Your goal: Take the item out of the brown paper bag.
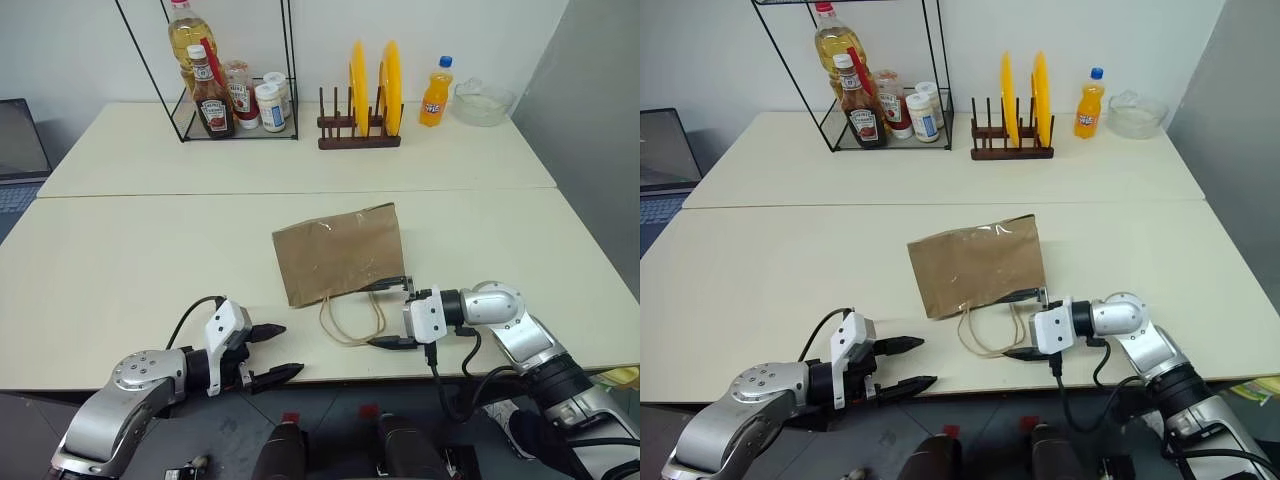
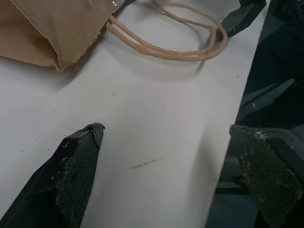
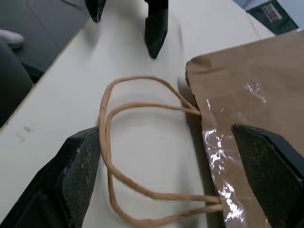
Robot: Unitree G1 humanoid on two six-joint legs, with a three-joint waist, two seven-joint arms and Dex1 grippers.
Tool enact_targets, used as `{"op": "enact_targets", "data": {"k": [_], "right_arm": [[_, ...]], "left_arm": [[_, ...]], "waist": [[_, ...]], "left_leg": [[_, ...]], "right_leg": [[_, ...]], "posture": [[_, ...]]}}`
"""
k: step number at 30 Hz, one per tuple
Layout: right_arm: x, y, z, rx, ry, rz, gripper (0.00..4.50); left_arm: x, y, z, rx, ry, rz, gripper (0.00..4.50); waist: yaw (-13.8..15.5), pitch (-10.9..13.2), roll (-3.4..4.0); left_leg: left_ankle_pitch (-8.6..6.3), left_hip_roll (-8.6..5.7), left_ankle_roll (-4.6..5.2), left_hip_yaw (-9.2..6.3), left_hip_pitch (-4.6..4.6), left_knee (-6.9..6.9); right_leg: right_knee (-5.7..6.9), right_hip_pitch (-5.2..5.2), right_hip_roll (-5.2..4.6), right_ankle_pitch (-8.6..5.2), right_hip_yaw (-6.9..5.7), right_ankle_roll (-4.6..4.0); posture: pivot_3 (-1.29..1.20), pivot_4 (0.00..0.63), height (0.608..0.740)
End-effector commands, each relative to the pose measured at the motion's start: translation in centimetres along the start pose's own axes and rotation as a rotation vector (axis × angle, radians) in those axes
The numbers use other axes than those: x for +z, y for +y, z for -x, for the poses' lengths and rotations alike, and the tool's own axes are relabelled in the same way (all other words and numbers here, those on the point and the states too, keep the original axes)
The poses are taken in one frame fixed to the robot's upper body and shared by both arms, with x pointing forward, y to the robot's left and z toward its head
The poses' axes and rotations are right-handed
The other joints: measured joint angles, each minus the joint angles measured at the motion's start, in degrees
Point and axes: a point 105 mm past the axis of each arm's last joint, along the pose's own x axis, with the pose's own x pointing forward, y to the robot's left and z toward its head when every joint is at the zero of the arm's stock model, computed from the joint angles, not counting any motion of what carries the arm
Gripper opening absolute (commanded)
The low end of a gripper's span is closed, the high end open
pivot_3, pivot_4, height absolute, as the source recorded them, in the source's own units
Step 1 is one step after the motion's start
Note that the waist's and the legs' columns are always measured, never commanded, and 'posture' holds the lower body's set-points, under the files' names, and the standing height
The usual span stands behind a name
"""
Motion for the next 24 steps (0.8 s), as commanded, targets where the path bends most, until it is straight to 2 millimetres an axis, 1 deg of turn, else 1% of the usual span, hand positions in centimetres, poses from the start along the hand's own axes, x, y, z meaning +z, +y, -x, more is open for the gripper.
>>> {"op": "enact_targets", "data": {"k": [1,4,7,12,16,19,22,24], "right_arm": [[1.0,-0.7,0.4,-0.028,-0.031,0.012,4.46],[1.0,-1.1,0.4,-0.049,-0.038,-0.01,4.46],[0.7,-1.4,0.3,-0.064,-0.024,-0.021,4.46],[0.0,-3.0,-0.4,-0.135,0.002,-0.042,4.46],[0.8,-3.8,-1.1,-0.149,-0.028,-0.04,4.46],[1.8,-4.3,-1.4,-0.152,-0.075,-0.045,3.88],[2.3,-4.3,-1.4,-0.145,-0.092,-0.036,2.86],[2.8,-4.4,-1.2,-0.15,-0.105,-0.025,2.09]], "left_arm": [[-0.3,-0.4,-0.3,-0.023,0.018,0.006,4.5],[-0.2,-0.4,-0.4,-0.024,0.015,0.004,4.5],[-0.2,-0.4,-0.5,-0.028,0.015,0.003,4.5],[0.0,-0.9,-1.2,-0.049,0.007,0.008,4.5],[0.1,-1.0,-1.6,-0.061,0.0,0.015,4.5],[0.3,-0.9,-2.0,-0.069,-0.025,0.061,4.5],[0.0,-0.9,-2.4,-0.073,-0.027,0.094,4.5],[0.0,-0.9,-2.7,-0.073,-0.044,0.127,4.5]], "waist": [[0.0,0.0,0.0],[0.0,0.0,0.0],[0.01,0.0,0.0],[0.0,0.0,0.0],[0.05,0.0,0.0],[0.08,0.0,0.0],[0.08,0.0,0.0],[0.08,-0.01,0.01]], "left_leg": [[0.0,0.0,0.0,0.0,0.0,0.0],[0.0,-0.01,0.0,0.0,0.0,0.0],[0.0,-0.02,0.0,0.0,0.0,0.0],[0.0,-0.02,0.0,0.01,0.0,0.0],[0.0,-0.02,0.0,0.0,0.0,0.01],[0.0,-0.02,0.0,-0.03,-0.01,0.01],[0.0,-0.02,0.0,-0.02,-0.01,0.01],[0.0,-0.02,0.0,-0.03,-0.01,0.01]], "right_leg": [[0.0,0.0,0.0,0.0,0.0,0.0],[0.0,0.0,0.0,0.0,-0.01,0.0],[0.0,0.0,0.0,0.0,0.0,0.0],[0.0,0.0,0.01,0.0,-0.02,0.0],[0.01,0.0,0.02,0.0,-0.01,0.0],[0.0,0.01,0.01,0.0,-0.01,0.0],[0.01,0.01,0.01,0.0,-0.02,0.01],[0.02,0.01,0.01,0.0,-0.03,0.01]], "posture": [[0.0,0.15,0.74],[0.0,0.15,0.74],[0.0,0.15,0.74],[0.0,0.15,0.74],[0.0,0.15,0.74],[0.0,0.15,0.74],[0.0,0.15,0.74],[0.0,0.15,0.74]]}}
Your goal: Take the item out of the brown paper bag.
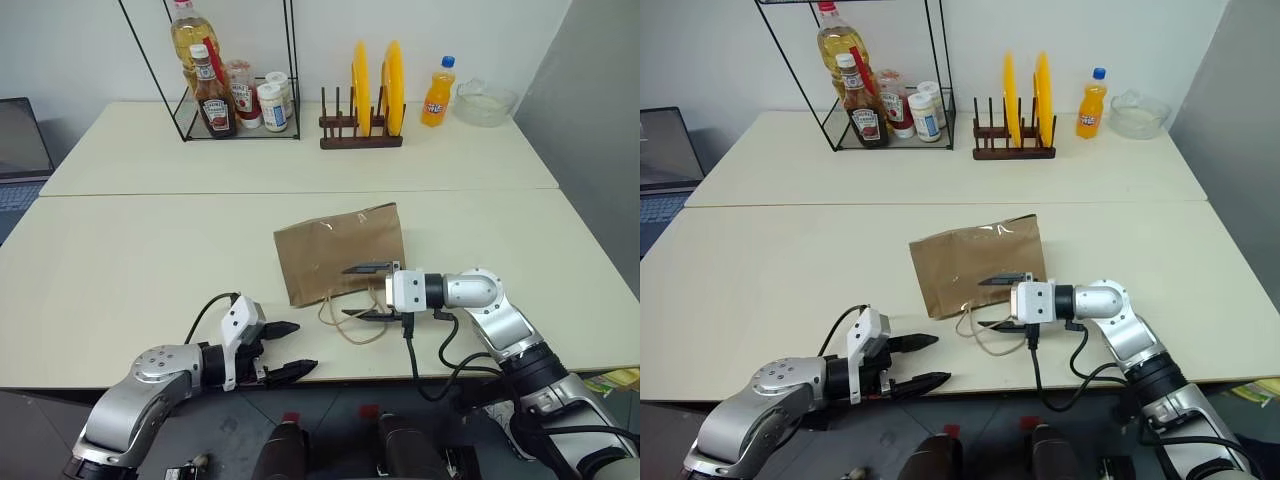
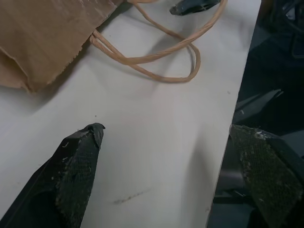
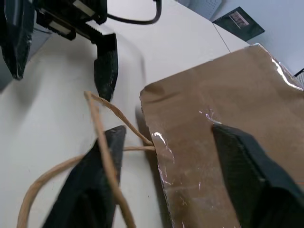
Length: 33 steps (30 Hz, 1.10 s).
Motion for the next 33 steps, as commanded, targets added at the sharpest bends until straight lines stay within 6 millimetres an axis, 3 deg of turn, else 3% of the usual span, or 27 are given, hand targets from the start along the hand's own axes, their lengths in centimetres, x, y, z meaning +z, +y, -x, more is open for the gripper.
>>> {"op": "enact_targets", "data": {"k": [1,5,6,11,20,23,33], "right_arm": [[2.1,-1.3,0.5,-0.033,-0.06,0.056,1.69],[3.2,-1.9,0.3,-0.06,-0.088,0.049,0.18],[3.4,-2.2,0.2,-0.067,-0.094,0.046,0.03],[4.7,-3.2,-0.2,-0.112,-0.119,0.044,0.03],[4.8,-2.8,-0.1,-0.111,-0.096,0.063,0.03],[4.6,-2.7,0.0,-0.111,-0.087,0.065,0.0],[4.8,-3.6,0.3,-0.15,-0.083,0.086,0.0]], "left_arm": [[-0.6,-0.2,-0.9,-0.018,-0.019,0.095,4.5],[0.3,-0.1,-2.1,-0.008,-0.085,0.187,4.5],[0.5,-0.2,-2.5,-0.012,-0.101,0.211,4.5],[0.4,-0.9,-4.7,-0.005,-0.128,0.3,4.5],[2.6,-0.5,-7.3,0.019,-0.277,0.394,4.5],[3.2,-0.7,-7.8,0.015,-0.308,0.409,3.71],[2.9,-0.6,-8.5,0.033,-0.306,0.385,0.47]], "waist": [[0.01,-0.01,0.01],[0.03,-0.01,0.01],[0.04,-0.01,0.01],[0.03,-0.02,0.02],[0.24,-0.04,0.06],[0.23,-0.04,0.05],[0.12,-0.04,0.06]], "left_leg": [[0.0,0.0,0.0,0.0,0.0,0.0],[0.0,0.0,0.0,-0.07,0.02,0.03],[0.0,0.0,0.0,-0.07,0.02,0.04],[0.0,0.0,0.0,-0.13,0.04,0.03],[0.0,-0.06,0.0,-0.36,0.31,0.03],[0.0,-0.09,0.0,-0.36,0.3,0.03],[0.0,-0.08,-0.01,-0.34,0.28,-0.01]], "right_leg": [[0.0,0.0,0.0,0.0,0.0,0.0],[-0.01,0.09,-0.01,0.0,-0.02,0.01],[-0.01,0.11,-0.02,0.0,-0.01,0.01],[-0.01,0.15,-0.03,0.0,0.0,0.02],[-0.46,0.74,-0.08,0.01,-0.16,0.12],[-0.52,0.75,-0.08,0.02,-0.16,0.14],[-0.65,0.75,-0.04,0.03,-0.13,0.15]], "posture": [[0.0,0.15,0.74],[0.0,0.15,0.74],[0.0,0.15,0.74],[0.0,0.15,0.74],[0.0,0.15,0.74],[0.0,0.15,0.74],[0.0,0.15,0.74]]}}
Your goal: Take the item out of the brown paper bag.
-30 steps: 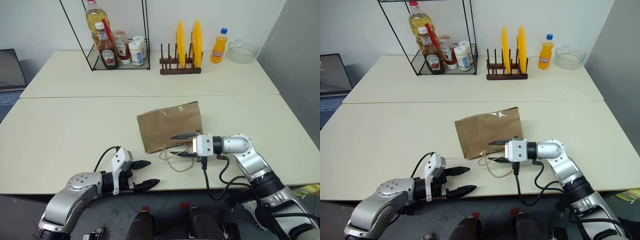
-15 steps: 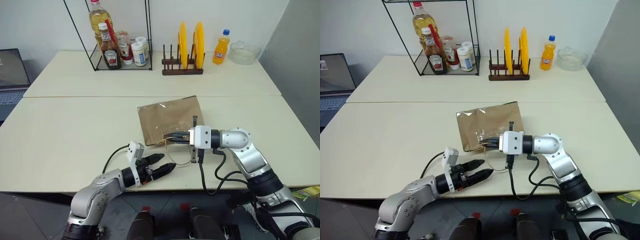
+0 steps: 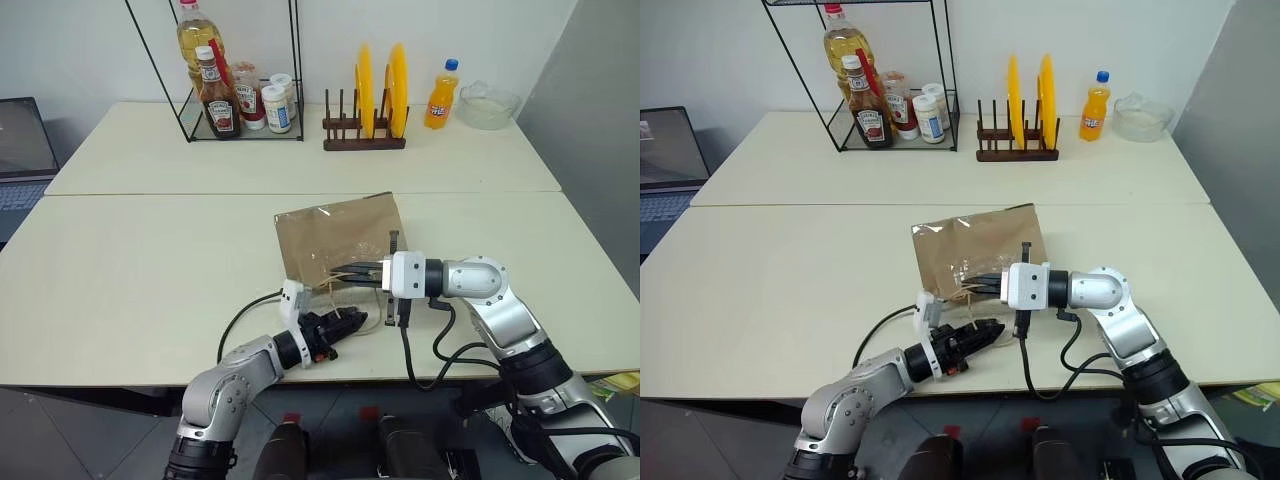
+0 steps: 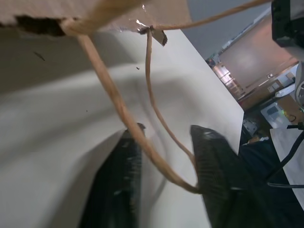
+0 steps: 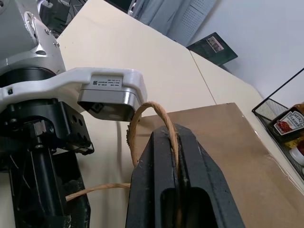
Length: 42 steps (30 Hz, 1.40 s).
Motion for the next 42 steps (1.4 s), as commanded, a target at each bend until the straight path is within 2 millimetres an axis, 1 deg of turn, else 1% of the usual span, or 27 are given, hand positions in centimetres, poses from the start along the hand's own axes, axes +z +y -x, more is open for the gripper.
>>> {"op": "enact_targets", "data": {"k": [1,2,4,7,10,14,18,23,30,35,39,41,42], "right_arm": [[1.5,-1.8,0.4,-0.068,-0.034,0.066,0.0],[1.6,-2.0,0.4,-0.079,-0.037,0.066,0.0],[1.8,-2.6,0.4,-0.098,-0.041,0.064,0.0],[2.0,-3.6,0.4,-0.131,-0.041,0.049,0.0],[2.7,-5.2,0.3,-0.19,-0.054,0.03,0.0],[3.7,-7.8,0.1,-0.267,-0.067,0.028,0.0],[4.5,-10.0,-0.2,-0.316,-0.07,0.037,0.0],[5.0,-11.7,-0.8,-0.332,-0.068,0.051,0.0],[5.0,-13.3,-1.7,-0.345,-0.058,0.044,0.0],[4.4,-14.2,-1.9,-0.358,-0.024,0.024,0.0],[3.7,-14.2,-2.2,-0.351,0.004,0.006,0.0],[3.6,-14.0,-2.3,-0.346,0.009,0.001,0.0],[3.5,-14.0,-2.4,-0.344,0.01,-0.001,0.0]], "left_arm": [[0.4,0.1,-0.1,0.01,-0.022,-0.039,0.15],[0.5,0.3,0.0,0.019,-0.023,-0.049,0.03],[0.3,0.7,0.0,0.044,-0.014,-0.087,0.03],[-0.4,1.6,0.0,0.1,0.028,-0.172,0.03],[-1.8,3.0,0.3,0.177,0.111,-0.29,0.03],[-3.4,4.0,0.7,0.211,0.207,-0.407,0.03],[-4.0,4.5,0.9,0.219,0.237,-0.445,0.03],[-4.4,4.9,1.0,0.226,0.268,-0.476,0.03],[-4.9,5.3,1.1,0.235,0.307,-0.52,0.03],[-5.0,5.8,1.5,0.254,0.317,-0.533,0.03],[-4.4,6.4,2.0,0.287,0.311,-0.545,0.03],[-3.8,6.2,2.3,0.278,0.293,-0.562,0.03],[-3.4,5.7,2.5,0.249,0.28,-0.563,0.03]], "waist": [[0.01,0.0,0.0],[0.0,0.0,0.0],[-0.01,0.0,0.0],[-0.01,0.0,0.0],[0.0,-0.02,0.04],[-0.03,-0.12,0.21],[-0.08,-0.23,0.39],[-0.13,-0.26,0.45],[-0.18,-0.42,0.72],[-0.17,-0.64,0.85],[-0.22,-0.67,0.88],[-0.29,-0.67,0.88],[-0.32,-0.67,0.88]], "left_leg": [[0.0,0.01,0.0,0.0,-0.01,0.0],[0.0,0.0,0.0,0.01,-0.01,0.0],[0.0,0.01,0.0,0.01,-0.02,0.0],[0.0,0.01,0.0,0.01,-0.02,-0.02],[0.0,0.01,0.0,0.01,-0.01,-0.02],[0.0,0.01,0.01,0.06,0.05,-0.03],[0.0,0.01,0.01,0.08,0.1,-0.05],[-0.01,0.01,0.03,0.11,0.11,-0.06],[-0.01,0.01,0.04,0.16,0.17,-0.09],[-0.02,0.0,0.06,0.17,0.28,-0.12],[-0.03,0.02,0.06,0.23,0.37,-0.17],[-0.03,0.03,0.06,0.28,0.42,-0.21],[-0.03,0.05,0.06,0.28,0.43,-0.23]], "right_leg": [[-0.03,0.0,0.0,0.01,0.0,0.01],[-0.05,0.0,0.0,0.01,0.0,0.01],[-0.08,0.0,0.01,0.01,0.0,0.01],[-0.1,0.0,0.02,0.01,0.0,0.01],[-0.11,0.02,0.02,0.02,0.01,0.02],[-0.13,0.05,0.02,0.04,0.07,0.05],[-0.13,0.08,0.03,0.04,0.07,0.05],[-0.14,0.09,0.03,0.04,0.08,0.05],[-0.13,0.11,0.04,0.04,0.09,0.05],[-0.16,0.23,0.03,0.03,0.09,0.06],[-0.16,0.26,0.06,0.03,0.09,0.06],[-0.16,0.27,0.08,0.03,0.11,0.06],[-0.16,0.27,0.08,0.03,0.12,0.06]], "posture": [[0.0,0.15,0.74],[0.0,0.15,0.74],[0.0,0.15,0.74],[0.0,0.15,0.74],[0.0,0.15,0.74],[0.0,0.15,0.74],[0.0,0.15,0.74],[0.0,0.15,0.74],[0.0,0.15,0.74],[0.0,0.15,0.74],[0.0,0.15,0.74],[0.0,0.15,0.74],[0.0,0.15,0.74]]}}
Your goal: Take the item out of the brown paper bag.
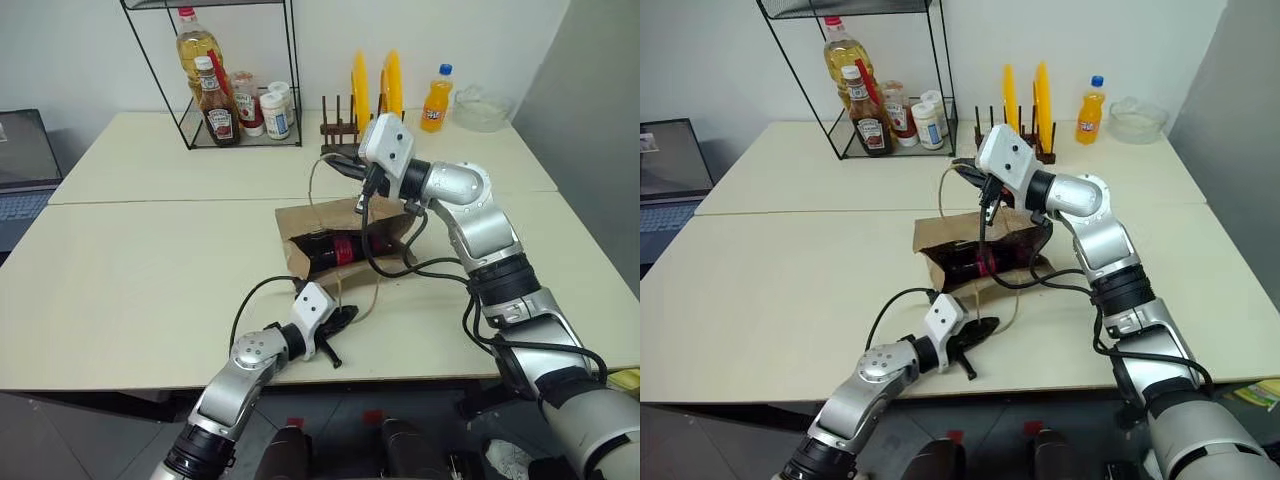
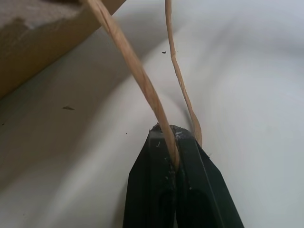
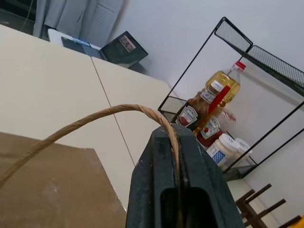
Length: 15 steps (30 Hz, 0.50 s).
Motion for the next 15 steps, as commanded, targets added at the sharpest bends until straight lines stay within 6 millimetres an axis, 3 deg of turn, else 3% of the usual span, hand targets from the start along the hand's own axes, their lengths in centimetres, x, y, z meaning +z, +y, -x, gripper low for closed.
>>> {"op": "enact_targets", "data": {"k": [1,6,13,15], "right_arm": [[1.6,-0.7,-0.3,-0.018,-0.04,0.036,0.0],[1.6,-0.5,-0.6,-0.012,-0.045,0.025,0.0],[1.5,-0.3,-0.9,-0.012,-0.055,0.012,0.0],[1.5,-0.3,-1.0,-0.01,-0.058,0.01,0.0]], "left_arm": [[-3.9,1.1,2.5,0.032,0.145,0.054,0.21],[-2.2,1.2,5.9,-0.056,0.124,0.051,1.51],[-0.9,2.1,11.4,-0.139,0.211,0.018,3.73],[0.5,2.9,12.5,-0.136,0.212,-0.001,4.35]], "waist": [[-0.29,0.0,0.0],[-1.64,0.01,-0.01],[-1.98,0.14,-0.03],[-1.92,0.22,-0.04]], "left_leg": [[0.0,0.02,0.0,-0.01,0.0,-0.01],[0.0,0.17,-0.01,0.11,0.15,-0.55],[0.0,0.49,-0.01,0.03,0.2,-0.86],[0.0,0.78,-0.01,0.06,0.2,-0.86]], "right_leg": [[0.0,0.0,0.01,0.0,0.01,0.0],[0.01,-0.18,0.0,-0.05,0.1,-0.11],[0.01,-0.26,0.15,-0.22,0.07,-0.42],[0.0,-0.26,0.2,-0.29,0.07,-0.49]], "posture": [[0.0,0.15,0.74],[0.0,0.15,0.74],[0.0,0.15,0.74],[0.0,0.15,0.74]]}}
